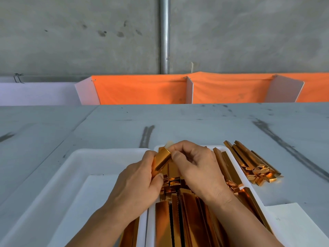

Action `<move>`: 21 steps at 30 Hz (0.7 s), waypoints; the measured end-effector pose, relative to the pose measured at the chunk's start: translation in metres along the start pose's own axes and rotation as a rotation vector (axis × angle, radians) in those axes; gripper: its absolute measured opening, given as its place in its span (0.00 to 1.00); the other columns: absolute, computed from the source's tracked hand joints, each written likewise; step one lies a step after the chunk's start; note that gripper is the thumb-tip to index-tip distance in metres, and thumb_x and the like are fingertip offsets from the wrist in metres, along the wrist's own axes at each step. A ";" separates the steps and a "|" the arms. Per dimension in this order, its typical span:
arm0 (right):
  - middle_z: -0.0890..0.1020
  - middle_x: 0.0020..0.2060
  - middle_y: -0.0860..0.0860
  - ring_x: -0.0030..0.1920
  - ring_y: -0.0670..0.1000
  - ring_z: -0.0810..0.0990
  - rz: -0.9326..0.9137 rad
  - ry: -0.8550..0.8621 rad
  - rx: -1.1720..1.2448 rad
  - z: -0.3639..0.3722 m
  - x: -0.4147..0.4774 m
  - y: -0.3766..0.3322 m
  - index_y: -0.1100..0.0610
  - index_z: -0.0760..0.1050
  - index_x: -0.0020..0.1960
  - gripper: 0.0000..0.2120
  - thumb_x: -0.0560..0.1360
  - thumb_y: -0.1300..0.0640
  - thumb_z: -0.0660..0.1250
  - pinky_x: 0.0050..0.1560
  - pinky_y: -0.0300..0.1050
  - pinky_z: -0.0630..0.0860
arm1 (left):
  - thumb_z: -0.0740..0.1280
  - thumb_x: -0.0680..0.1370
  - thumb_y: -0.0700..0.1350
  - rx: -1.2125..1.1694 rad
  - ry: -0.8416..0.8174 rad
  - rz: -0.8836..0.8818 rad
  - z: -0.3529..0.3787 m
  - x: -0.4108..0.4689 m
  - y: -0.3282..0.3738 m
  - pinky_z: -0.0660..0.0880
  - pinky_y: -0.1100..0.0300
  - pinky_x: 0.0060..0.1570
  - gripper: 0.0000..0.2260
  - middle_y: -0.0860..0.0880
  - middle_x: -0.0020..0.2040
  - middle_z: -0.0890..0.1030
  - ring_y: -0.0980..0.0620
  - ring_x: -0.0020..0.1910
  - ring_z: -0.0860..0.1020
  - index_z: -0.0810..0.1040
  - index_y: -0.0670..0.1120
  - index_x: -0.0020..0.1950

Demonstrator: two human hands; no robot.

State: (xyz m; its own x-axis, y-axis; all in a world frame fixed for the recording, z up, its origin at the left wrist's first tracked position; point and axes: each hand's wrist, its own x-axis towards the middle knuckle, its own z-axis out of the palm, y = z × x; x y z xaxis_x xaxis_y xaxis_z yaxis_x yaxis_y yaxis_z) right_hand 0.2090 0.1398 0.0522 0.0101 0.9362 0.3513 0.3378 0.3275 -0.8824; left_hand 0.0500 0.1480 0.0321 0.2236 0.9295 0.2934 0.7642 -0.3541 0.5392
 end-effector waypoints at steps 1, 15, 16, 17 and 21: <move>0.73 0.22 0.45 0.22 0.43 0.67 -0.002 -0.010 0.002 0.000 0.000 0.000 0.48 0.82 0.45 0.13 0.80 0.61 0.63 0.24 0.37 0.66 | 0.64 0.80 0.51 -0.018 -0.011 -0.002 0.000 0.000 0.000 0.69 0.69 0.32 0.16 0.56 0.37 0.74 0.56 0.34 0.77 0.63 0.57 0.66; 0.81 0.35 0.47 0.30 0.48 0.77 -0.027 -0.024 -0.064 -0.002 0.001 0.004 0.44 0.79 0.49 0.12 0.79 0.61 0.65 0.31 0.36 0.77 | 0.56 0.72 0.68 -0.158 0.027 0.087 -0.001 -0.001 -0.001 0.68 0.72 0.29 0.24 0.57 0.32 0.72 0.67 0.34 0.75 0.67 0.59 0.64; 0.81 0.35 0.47 0.32 0.50 0.78 -0.029 -0.023 -0.074 -0.002 0.001 0.004 0.43 0.78 0.49 0.12 0.79 0.61 0.65 0.32 0.37 0.78 | 0.56 0.72 0.68 -0.155 0.028 0.088 0.000 -0.001 -0.002 0.68 0.72 0.29 0.24 0.57 0.32 0.72 0.67 0.34 0.76 0.67 0.59 0.64; 0.81 0.36 0.47 0.33 0.52 0.79 -0.030 -0.022 -0.081 -0.002 0.001 0.004 0.42 0.78 0.49 0.13 0.79 0.61 0.66 0.33 0.38 0.78 | 0.55 0.72 0.68 -0.149 0.029 0.092 0.000 -0.001 -0.002 0.68 0.72 0.29 0.24 0.57 0.32 0.73 0.67 0.34 0.76 0.67 0.59 0.64; 0.80 0.36 0.49 0.33 0.50 0.78 -0.030 -0.040 -0.086 -0.003 0.001 0.005 0.39 0.75 0.53 0.16 0.79 0.61 0.65 0.33 0.34 0.75 | 0.53 0.71 0.70 -0.123 0.029 0.103 0.000 -0.002 -0.002 0.69 0.71 0.30 0.26 0.57 0.32 0.73 0.64 0.34 0.76 0.68 0.59 0.62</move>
State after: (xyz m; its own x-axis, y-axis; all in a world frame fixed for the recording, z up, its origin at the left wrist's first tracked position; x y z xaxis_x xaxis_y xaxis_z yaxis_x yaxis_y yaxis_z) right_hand 0.2137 0.1421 0.0489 -0.0386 0.9310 0.3630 0.4172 0.3451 -0.8408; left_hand 0.0477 0.1475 0.0303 0.2780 0.8847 0.3742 0.6576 -0.4593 0.5972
